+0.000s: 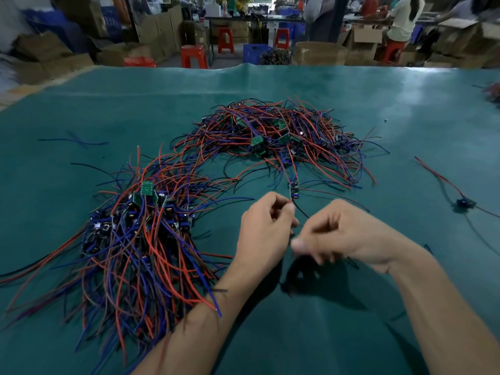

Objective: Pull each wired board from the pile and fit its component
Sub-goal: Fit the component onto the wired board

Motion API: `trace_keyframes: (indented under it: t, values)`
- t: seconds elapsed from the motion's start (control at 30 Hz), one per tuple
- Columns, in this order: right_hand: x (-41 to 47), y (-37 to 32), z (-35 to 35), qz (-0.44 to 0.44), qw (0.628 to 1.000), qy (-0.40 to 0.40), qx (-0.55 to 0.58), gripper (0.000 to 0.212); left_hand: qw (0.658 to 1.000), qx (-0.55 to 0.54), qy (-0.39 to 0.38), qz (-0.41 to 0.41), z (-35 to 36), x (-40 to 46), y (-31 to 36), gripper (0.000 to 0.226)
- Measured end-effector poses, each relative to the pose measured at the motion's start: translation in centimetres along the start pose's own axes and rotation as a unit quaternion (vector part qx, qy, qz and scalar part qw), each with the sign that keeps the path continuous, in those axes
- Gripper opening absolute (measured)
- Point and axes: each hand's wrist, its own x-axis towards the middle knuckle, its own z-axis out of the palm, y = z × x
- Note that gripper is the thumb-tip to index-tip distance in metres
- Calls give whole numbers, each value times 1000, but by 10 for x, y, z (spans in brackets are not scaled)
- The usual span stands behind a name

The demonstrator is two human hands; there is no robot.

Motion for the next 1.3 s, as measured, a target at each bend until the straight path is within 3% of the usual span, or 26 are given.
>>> trace_keyframes:
  t: [0.1,0.17,0.23,0.33,0.47,0.67,0.8,1.0,1.17,1.3]
  values:
    - [10,11,-5,-33,956,289,16,26,999,-23,-27,-3,0,-2,0,18]
    - [14,14,-6,-18,935,353,27,18,998,-34,-43,1,0,-3,2,16]
    - [16,12,0,-8,945,306,119,23,998,-35,-57,5,-1,-4,4,12]
    - [17,7,6,-12,929,240,282,24,997,-38,-67,0,-1,-3,4,17]
    - [17,6,6,-27,912,215,349,17,996,-54,-69,-7,-1,-4,5,18]
    - [21,12,6,-72,906,251,333,15,998,-41,-54,13,0,-2,-2,19]
    - [19,15,4,-96,915,239,311,25,998,-28,-45,20,0,-1,-2,20]
    - [16,15,-1,-107,930,232,265,19,997,1,-61,48,0,-3,-1,19]
    - [15,17,-8,-92,913,328,226,6,996,18,-58,58,-2,-4,1,19]
    - [12,20,-21,-89,885,420,181,12,995,47,-65,57,-3,-4,2,21]
